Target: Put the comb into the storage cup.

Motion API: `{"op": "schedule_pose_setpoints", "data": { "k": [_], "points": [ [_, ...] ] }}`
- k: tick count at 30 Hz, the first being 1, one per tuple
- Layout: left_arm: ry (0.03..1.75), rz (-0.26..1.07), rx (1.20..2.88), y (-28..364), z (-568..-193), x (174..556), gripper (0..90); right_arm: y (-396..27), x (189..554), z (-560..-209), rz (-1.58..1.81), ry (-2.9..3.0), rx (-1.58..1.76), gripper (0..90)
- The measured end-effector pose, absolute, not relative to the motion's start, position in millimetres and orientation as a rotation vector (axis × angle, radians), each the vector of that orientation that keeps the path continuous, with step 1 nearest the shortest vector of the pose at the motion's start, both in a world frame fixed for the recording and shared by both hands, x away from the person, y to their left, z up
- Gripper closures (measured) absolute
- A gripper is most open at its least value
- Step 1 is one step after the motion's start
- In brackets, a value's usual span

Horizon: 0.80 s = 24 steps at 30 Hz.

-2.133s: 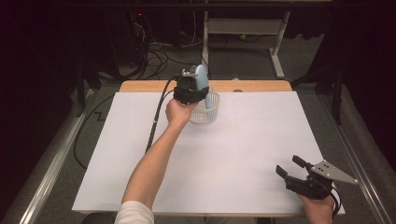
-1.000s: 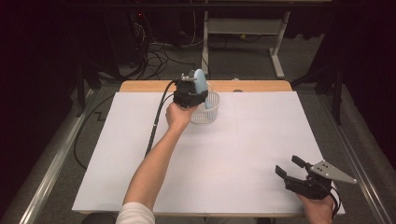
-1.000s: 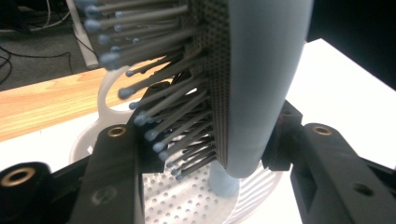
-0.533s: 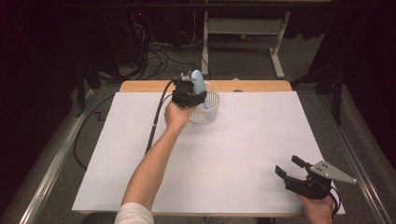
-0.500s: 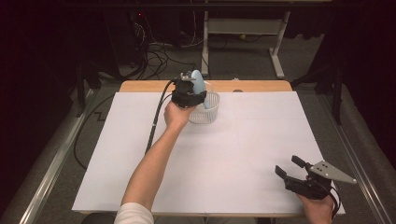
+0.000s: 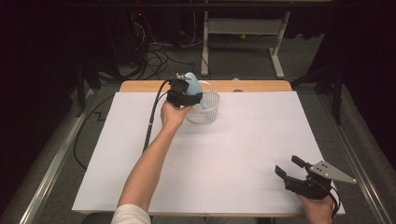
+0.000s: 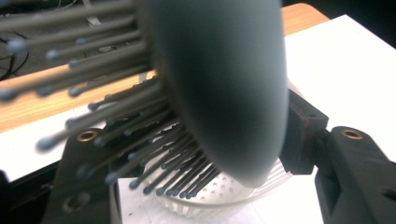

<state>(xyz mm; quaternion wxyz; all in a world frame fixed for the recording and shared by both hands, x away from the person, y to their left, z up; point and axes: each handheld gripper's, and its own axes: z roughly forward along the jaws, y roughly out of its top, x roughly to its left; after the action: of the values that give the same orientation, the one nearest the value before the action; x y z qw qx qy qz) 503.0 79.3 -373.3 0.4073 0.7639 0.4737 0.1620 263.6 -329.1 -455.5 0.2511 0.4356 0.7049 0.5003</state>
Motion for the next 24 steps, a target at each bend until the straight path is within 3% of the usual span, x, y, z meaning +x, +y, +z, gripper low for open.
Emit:
{"op": "schedule_pose_setpoints", "data": {
  "k": [14,24],
  "points": [
    [1.224,0.351,1.936,90.1,-376.0,505.6,26.6,-329.3,263.6,-455.5,1.362,1.916,1.182,22.3],
    [1.263,0.329,1.914,103.4,-385.9,505.1,25.5,-328.5,264.3,-455.8,1.356,1.921,1.182,22.3]
  ]
}}
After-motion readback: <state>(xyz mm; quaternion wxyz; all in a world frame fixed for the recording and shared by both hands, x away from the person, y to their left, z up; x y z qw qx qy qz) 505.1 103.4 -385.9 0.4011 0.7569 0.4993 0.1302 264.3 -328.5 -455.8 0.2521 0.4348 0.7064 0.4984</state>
